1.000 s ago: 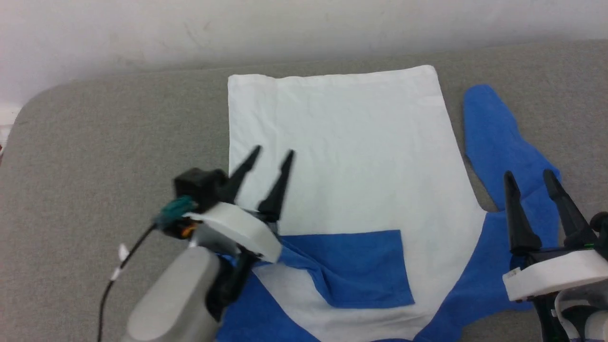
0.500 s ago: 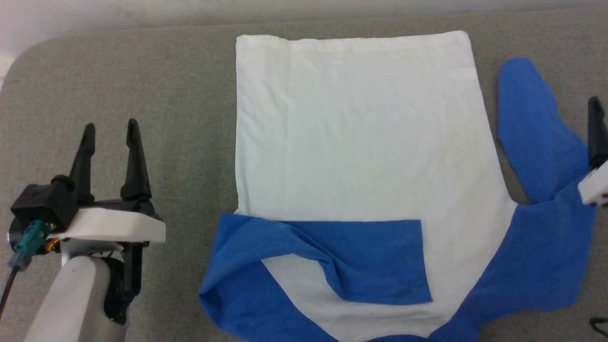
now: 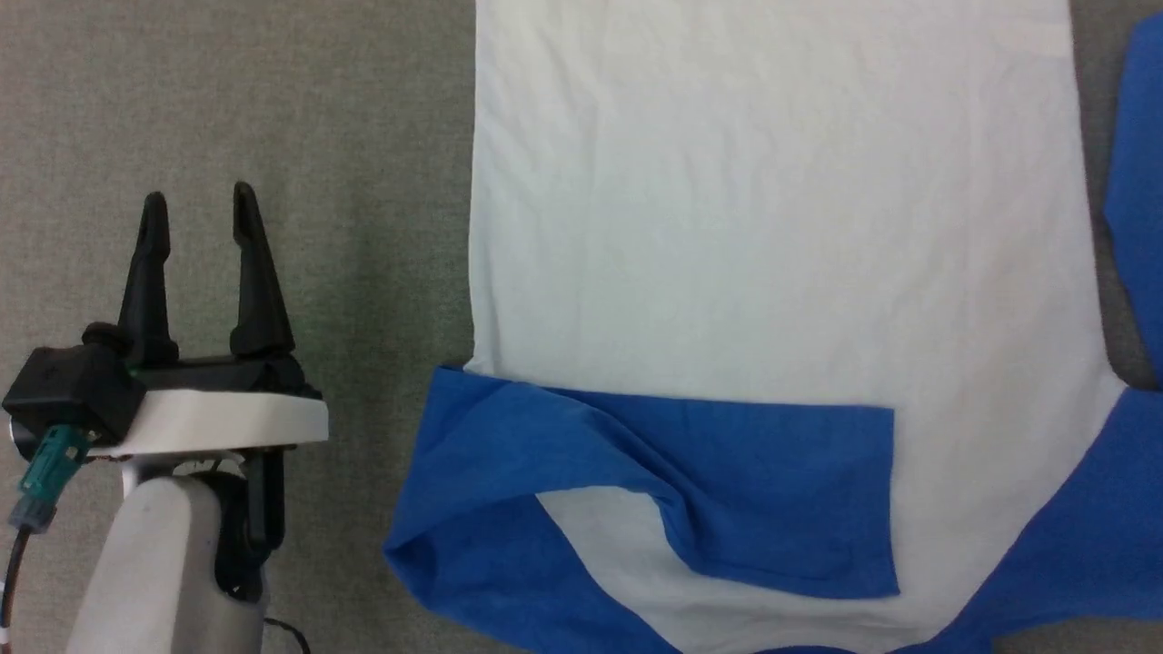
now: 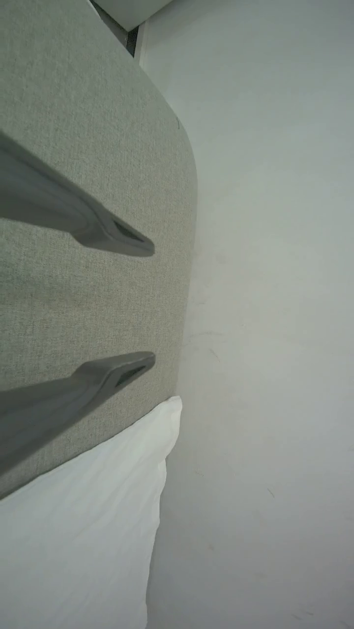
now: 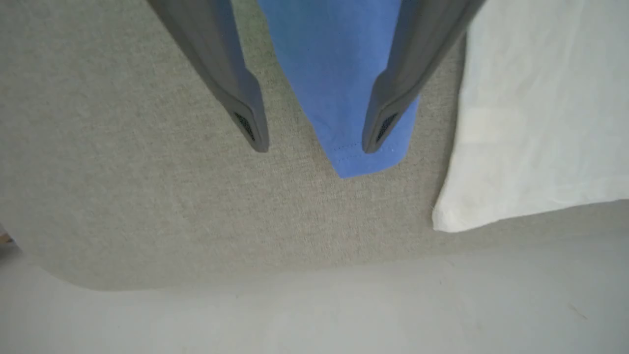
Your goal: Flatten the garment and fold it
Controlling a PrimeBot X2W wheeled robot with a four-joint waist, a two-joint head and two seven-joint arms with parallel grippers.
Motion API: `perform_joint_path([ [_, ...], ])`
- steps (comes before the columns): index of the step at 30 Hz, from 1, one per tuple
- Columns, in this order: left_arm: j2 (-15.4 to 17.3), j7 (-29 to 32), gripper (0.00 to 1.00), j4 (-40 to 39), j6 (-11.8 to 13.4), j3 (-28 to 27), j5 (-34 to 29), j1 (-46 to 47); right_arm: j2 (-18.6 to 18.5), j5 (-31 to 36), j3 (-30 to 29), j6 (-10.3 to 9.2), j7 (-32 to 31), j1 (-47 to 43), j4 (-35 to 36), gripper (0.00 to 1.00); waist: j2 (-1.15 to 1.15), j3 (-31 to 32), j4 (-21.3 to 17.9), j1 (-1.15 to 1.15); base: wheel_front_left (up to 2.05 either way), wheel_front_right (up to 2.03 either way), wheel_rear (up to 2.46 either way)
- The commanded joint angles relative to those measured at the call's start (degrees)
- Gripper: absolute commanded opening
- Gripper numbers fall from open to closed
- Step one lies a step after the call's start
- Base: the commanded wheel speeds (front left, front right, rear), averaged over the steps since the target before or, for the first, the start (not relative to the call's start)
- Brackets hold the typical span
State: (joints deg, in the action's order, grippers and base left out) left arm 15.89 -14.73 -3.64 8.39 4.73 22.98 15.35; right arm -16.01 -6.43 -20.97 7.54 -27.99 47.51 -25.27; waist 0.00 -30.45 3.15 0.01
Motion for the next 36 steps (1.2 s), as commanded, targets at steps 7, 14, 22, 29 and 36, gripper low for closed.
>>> perform_joint_path([
  [7,-2.9,-0.3,1.00,1.3,-2.5,-1.3,-2.4,1.8,-1.6,2.0,-0.1,-0.05,-7.9,3.2,-4.2,0.39,0.00,-4.9,3.1,-0.01,0.00,0.00,0.00],
  [14,-4.4,-0.3,1.00,3.8,-4.4,-2.6,-3.7,0.8,-1.5,0.9,0.7,-0.05,-8.7,-0.3,-3.2,0.00,0.00,-1.1,2.0,-0.01,0.00,0.00,0.00],
  [22,-4.5,-0.3,1.00,7.6,-6.5,-3.8,-4.3,-1.8,-4.1,3.4,-3.6,-0.05,0.6,-7.6,2.4,0.00,0.00,8.4,-0.1,-0.01,0.00,0.00,0.00],
  [29,-5.1,-0.2,1.00,10.4,-7.4,-3.2,-4.6,-6.1,-5.4,4.6,-8.4,-0.05,1.7,-17.2,12.8,0.00,0.00,16.9,-1.7,-0.01,0.00,0.00,0.00],
  [36,-4.9,0.5,1.00,10.0,-7.1,-2.7,-4.7,-8.9,-2.6,3.6,-11.0,-0.05,-2.9,-26.1,26.7,0.00,0.00,21.5,-2.6,-0.01,0.00,0.00,0.00],
])
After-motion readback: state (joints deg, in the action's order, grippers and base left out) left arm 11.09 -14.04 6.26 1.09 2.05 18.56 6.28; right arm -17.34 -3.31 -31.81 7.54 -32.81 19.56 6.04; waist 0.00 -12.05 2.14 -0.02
